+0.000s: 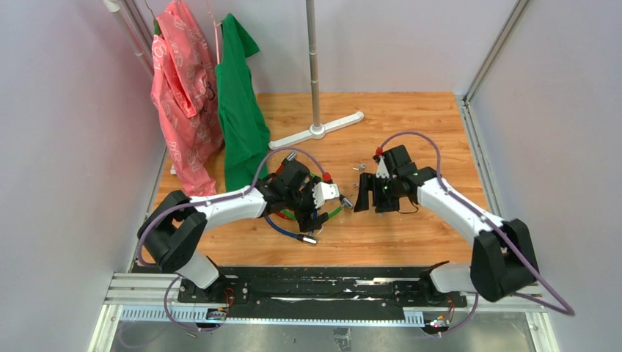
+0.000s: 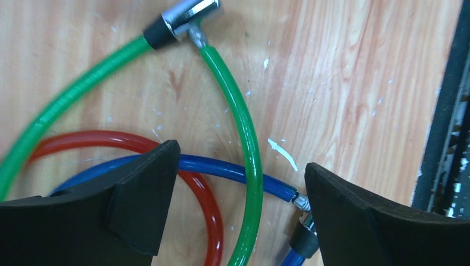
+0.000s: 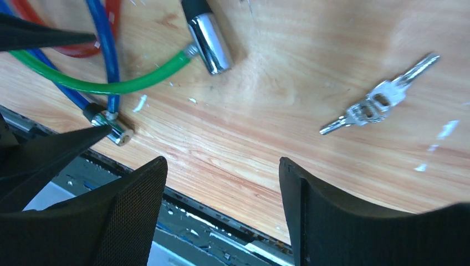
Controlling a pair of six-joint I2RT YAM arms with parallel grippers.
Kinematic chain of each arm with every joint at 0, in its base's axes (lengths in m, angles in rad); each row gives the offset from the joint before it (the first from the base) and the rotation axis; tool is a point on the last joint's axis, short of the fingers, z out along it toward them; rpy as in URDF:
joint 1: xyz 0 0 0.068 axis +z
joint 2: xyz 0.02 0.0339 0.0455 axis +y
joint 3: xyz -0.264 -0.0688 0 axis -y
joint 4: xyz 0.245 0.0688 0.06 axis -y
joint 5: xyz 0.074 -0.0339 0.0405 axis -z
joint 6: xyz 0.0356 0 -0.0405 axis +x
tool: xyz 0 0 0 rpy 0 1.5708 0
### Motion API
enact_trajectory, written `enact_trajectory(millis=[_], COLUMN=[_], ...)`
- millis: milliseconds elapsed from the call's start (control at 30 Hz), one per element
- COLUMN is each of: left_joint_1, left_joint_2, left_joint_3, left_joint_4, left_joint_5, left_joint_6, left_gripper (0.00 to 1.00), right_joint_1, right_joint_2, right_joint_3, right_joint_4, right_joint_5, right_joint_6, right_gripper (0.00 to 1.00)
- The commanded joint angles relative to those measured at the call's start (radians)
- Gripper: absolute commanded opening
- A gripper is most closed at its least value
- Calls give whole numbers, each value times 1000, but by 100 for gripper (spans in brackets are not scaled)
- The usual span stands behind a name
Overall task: Lock with the key
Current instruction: Reset both arms
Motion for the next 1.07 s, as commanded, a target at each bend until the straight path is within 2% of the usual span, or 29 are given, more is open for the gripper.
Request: enact_trajectory(millis=[0,100,233,300,400,500,567,667,767,900,1033], left_joint_1=[0,1,13,63,224,346,419,486,546,613,629], left_joint_2=[-119,-189,-253,-276,-282,-305,-364,-454,-522,-518,-492], left_joint_3=[128,236,346,400,490,528,465,342,211,129,106], left_joint_4=[-140,-262,-439,-548,-713,-801,-795,-775,-693,-572,-509], left_joint_5=[74,19,-164,-191,-205,-258,-271,-327,-405,-467,-440], left_joint_6=[-13,-15,-38,-57,-134,-203,-228,-224,-213,-252,-299], left_gripper=[98,100,100,100,100,100,100,100,100,100,100], right_joint_1=[-8,-44,-93,-120,-132,-134,-133,-133,-133,-133,-133], right_joint_2=[-138,-235,-354,-418,-529,-639,-678,-702,-695,-661,-622], right_joint_3=[79,104,81,54,-38,-146,-200,-222,-226,-222,-201], right_joint_4=[-59,-59,-59,-51,19,129,192,182,139,114,108], right_joint_5=[148,304,577,709,917,982,994,1097,1114,1123,1111], right_joint_6=[-76,-119,-147,-163,-210,-276,-282,-124,0,94,68], right_gripper=[77,78,79,82,86,93,95,96,97,97,95])
